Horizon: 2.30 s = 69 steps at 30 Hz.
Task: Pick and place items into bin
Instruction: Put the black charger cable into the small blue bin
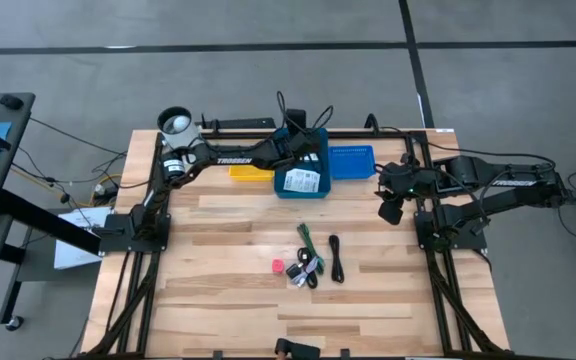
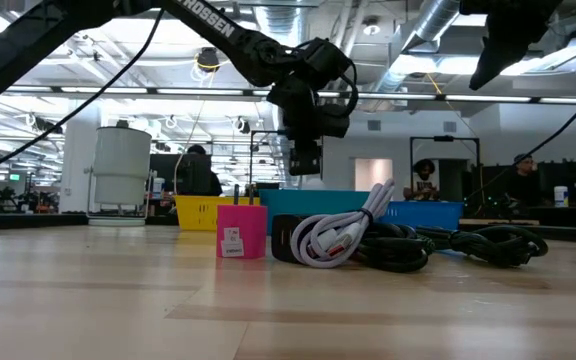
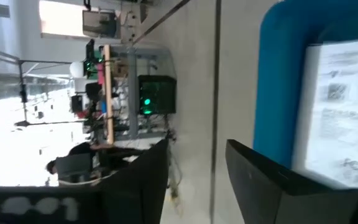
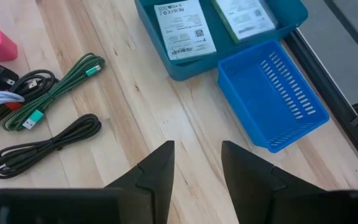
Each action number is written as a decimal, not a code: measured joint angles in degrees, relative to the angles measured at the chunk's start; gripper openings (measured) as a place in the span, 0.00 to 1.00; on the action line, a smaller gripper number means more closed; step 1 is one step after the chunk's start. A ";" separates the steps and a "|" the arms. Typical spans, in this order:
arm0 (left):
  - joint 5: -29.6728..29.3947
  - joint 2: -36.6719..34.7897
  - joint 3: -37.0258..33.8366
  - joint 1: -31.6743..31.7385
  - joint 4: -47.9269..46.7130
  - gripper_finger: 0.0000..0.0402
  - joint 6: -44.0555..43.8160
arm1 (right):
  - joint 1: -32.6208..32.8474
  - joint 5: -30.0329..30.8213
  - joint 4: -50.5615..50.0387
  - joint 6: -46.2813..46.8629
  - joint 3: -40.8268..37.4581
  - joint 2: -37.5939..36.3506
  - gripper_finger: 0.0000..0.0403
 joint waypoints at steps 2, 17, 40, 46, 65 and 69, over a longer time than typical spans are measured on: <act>-1.52 0.00 0.00 -0.13 -0.24 0.39 0.99 | 0.00 0.00 0.00 -0.49 0.00 0.00 0.32; 4.41 -15.80 -0.04 -0.42 -14.80 0.39 -12.05 | 0.19 4.40 0.11 -4.26 0.00 0.00 0.32; 48.90 -77.45 -36.48 1.29 -10.05 0.39 -45.72 | 19.11 21.22 29.72 34.82 -21.58 -0.35 0.32; 52.41 -89.20 -51.85 -0.80 -0.35 0.39 -48.52 | 25.08 22.75 30.67 47.95 -23.15 0.78 0.32; 59.40 -106.62 -72.97 -4.93 6.37 0.39 -50.40 | 29.76 15.70 51.88 66.29 -23.17 26.59 0.33; 59.87 -107.08 -73.02 -5.32 5.35 0.39 -48.01 | 29.74 11.70 54.95 67.93 -22.70 28.31 0.38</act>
